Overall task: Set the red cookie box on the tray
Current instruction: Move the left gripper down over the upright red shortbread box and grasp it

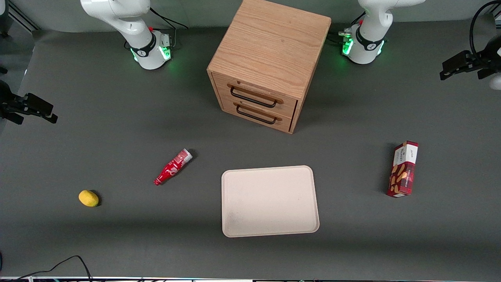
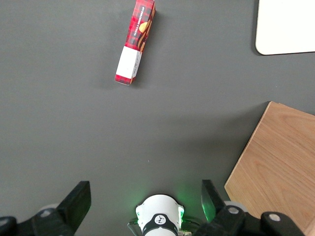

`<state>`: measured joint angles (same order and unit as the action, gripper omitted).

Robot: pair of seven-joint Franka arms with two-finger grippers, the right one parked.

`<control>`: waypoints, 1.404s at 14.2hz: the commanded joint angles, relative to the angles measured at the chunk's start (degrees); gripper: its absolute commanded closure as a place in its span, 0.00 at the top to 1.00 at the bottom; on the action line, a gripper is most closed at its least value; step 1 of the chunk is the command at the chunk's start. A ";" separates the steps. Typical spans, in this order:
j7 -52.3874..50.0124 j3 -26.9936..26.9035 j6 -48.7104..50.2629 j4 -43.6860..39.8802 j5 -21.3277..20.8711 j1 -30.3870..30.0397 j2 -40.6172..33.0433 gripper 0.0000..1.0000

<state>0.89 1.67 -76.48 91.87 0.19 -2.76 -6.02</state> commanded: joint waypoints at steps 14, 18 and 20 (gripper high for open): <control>14.02 -4.64 -6.30 0.15 -2.30 0.12 6.17 1.00; 23.44 -6.06 -14.55 1.72 -2.21 -0.05 14.87 1.00; 25.39 -6.06 -20.60 4.09 -2.03 0.03 19.09 1.00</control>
<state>23.53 -4.34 -92.77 94.46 -1.40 -3.14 9.81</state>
